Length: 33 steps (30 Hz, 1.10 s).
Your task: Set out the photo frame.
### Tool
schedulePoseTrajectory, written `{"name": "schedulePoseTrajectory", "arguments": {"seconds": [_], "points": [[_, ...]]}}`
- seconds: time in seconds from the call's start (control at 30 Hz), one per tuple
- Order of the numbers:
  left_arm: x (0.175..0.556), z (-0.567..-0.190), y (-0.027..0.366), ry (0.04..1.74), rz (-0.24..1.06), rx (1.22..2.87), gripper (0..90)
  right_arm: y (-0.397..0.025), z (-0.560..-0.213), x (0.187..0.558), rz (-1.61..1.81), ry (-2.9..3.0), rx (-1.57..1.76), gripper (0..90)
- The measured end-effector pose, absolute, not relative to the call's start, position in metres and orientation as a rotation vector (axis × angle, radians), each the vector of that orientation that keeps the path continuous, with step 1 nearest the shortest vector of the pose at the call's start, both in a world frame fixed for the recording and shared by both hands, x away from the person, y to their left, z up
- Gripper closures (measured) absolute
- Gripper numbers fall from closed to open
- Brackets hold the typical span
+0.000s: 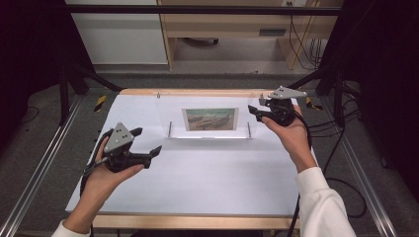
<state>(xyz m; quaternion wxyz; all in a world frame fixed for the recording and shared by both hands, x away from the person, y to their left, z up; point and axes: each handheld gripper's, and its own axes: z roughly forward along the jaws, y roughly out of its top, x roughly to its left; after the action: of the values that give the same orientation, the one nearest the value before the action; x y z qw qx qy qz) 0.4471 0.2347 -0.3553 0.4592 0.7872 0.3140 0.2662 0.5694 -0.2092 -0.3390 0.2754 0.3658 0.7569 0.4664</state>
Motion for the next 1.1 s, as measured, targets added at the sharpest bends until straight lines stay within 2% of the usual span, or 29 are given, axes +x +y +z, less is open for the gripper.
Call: {"name": "schedulePoseTrajectory", "arguments": {"seconds": [0.17, 0.33, 0.8, 1.1], "points": [[0.448, -0.393, 0.246, 0.828, 0.618, 1.959, 15.4, -0.208, -0.339, 0.575, 1.254, 2.029, 1.002, 47.4], [0.450, -0.408, 0.258, 0.882, 0.581, 1.952, 15.4, -0.208, -0.338, 0.581, 1.261, 2.028, 1.024, 47.1], [0.446, -0.433, 0.283, 0.957, 0.583, 1.979, 15.1, -0.208, -0.340, 0.598, 1.289, 2.005, 1.090, 46.7], [0.446, -0.436, 0.290, 0.978, 0.589, 1.972, 14.8, -0.208, -0.341, 0.607, 1.294, 1.997, 1.127, 46.4]]}}
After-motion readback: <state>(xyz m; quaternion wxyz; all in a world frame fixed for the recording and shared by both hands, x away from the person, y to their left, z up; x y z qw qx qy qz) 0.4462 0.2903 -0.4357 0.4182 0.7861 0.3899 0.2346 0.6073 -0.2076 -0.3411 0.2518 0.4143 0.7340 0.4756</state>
